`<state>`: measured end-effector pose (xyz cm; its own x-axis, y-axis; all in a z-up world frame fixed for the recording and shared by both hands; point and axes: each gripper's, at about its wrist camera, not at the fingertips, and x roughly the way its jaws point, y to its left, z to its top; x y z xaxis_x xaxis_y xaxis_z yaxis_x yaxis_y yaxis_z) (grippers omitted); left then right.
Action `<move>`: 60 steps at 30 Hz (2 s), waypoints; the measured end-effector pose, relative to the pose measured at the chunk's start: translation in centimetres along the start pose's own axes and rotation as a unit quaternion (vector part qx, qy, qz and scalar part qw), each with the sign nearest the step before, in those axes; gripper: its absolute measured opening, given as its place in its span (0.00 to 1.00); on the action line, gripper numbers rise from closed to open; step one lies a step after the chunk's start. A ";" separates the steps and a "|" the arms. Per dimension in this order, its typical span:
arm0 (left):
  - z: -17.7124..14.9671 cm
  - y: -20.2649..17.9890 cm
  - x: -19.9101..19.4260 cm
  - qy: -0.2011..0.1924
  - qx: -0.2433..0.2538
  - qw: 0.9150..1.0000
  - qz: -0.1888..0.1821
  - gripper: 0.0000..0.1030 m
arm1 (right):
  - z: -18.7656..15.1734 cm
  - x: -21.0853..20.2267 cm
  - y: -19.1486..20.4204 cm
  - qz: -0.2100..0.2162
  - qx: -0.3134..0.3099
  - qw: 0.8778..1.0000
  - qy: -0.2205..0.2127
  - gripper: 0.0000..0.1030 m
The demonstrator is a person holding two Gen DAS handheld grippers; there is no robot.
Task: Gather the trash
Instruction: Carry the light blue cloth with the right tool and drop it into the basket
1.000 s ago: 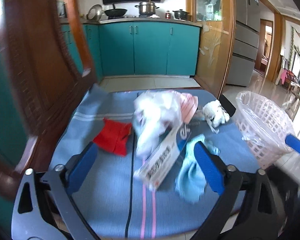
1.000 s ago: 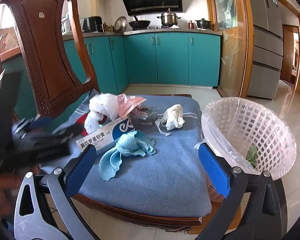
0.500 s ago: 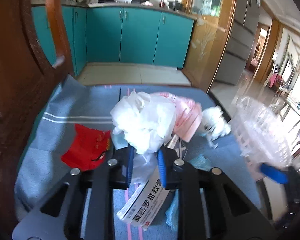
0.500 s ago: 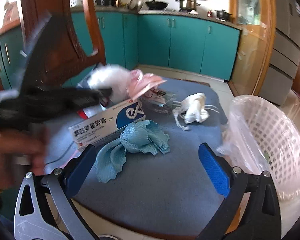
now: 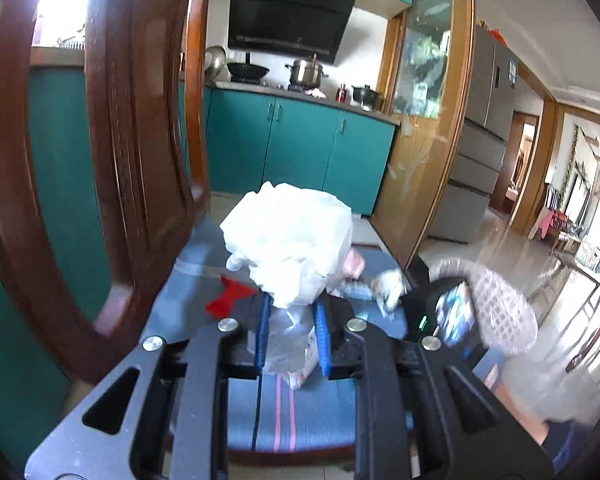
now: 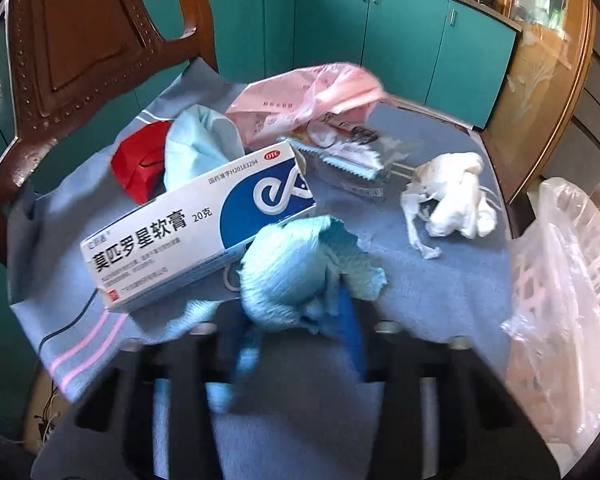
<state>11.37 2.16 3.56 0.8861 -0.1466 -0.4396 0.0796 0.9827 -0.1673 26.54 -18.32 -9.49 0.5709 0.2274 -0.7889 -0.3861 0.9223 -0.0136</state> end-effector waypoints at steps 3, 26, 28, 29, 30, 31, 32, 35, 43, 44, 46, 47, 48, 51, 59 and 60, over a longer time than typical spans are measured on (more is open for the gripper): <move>-0.6 -0.2 0.5 0.017 0.009 1.000 -0.001 0.20 | -0.4 -3.5 -0.7 0.017 0.019 0.999 -0.029 0.24; -1.4 -0.2 3.3 0.072 0.031 0.997 0.004 0.20 | -3.9 -12.6 -2.5 0.041 0.043 0.988 -0.145 0.24; -1.5 -0.3 3.4 0.074 0.033 0.997 0.004 0.20 | -3.9 -12.6 -2.6 0.042 0.045 0.988 -0.145 0.24; -1.6 -0.3 3.5 0.074 0.034 0.997 0.004 0.20 | -3.9 -12.6 -2.6 0.042 0.045 0.988 -0.144 0.24; -1.6 -0.3 3.5 0.075 0.035 0.997 0.004 0.20 | -3.9 -12.5 -2.6 0.042 0.045 0.988 -0.144 0.24; -1.6 -0.2 3.6 0.076 0.035 0.996 0.004 0.20 | -3.8 -12.4 -2.6 0.042 0.045 0.988 -0.143 0.24; -1.6 -0.2 3.7 0.076 0.035 0.996 0.005 0.20 | -3.8 -12.4 -2.7 0.042 0.045 0.988 -0.143 0.24; -1.7 -0.2 3.7 0.077 0.035 0.996 0.005 0.21 | -3.8 -12.5 -2.6 0.042 0.046 0.988 -0.144 0.24; -1.8 -0.2 4.1 0.080 0.037 0.996 0.005 0.21 | -3.9 -12.3 -2.7 0.044 0.045 0.988 -0.143 0.24; -1.8 -0.2 4.1 0.080 0.036 0.996 0.005 0.21 | -3.9 -12.4 -2.6 0.044 0.044 0.988 -0.143 0.24; -1.8 -0.2 4.2 0.080 0.036 0.996 0.005 0.21 | -3.9 -12.4 -2.7 0.043 0.044 0.988 -0.143 0.24; -1.9 -0.2 4.1 0.080 0.036 0.996 0.005 0.21 | -3.9 -12.3 -2.7 0.044 0.044 0.988 -0.142 0.24; -1.8 -0.2 4.2 0.081 0.035 0.996 0.005 0.21 | -3.9 -12.3 -2.8 0.044 0.045 0.988 -0.141 0.24; -1.9 -0.1 4.4 0.083 0.035 0.996 0.006 0.21 | -3.9 -12.1 -2.7 0.042 0.045 0.988 -0.138 0.24; -2.1 0.0 4.8 0.086 0.038 0.996 0.006 0.21 | -3.8 -11.7 -2.7 0.042 0.043 0.989 -0.133 0.24; -2.1 0.0 4.9 0.086 0.038 0.996 0.005 0.21 | -3.8 -11.6 -2.6 0.042 0.043 0.989 -0.132 0.24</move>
<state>14.78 1.25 -0.44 0.7958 -0.1467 -0.5875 0.1108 0.9891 -0.0970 18.18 -24.59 -2.61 0.7131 0.3678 -0.5969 -0.3841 0.9172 0.1064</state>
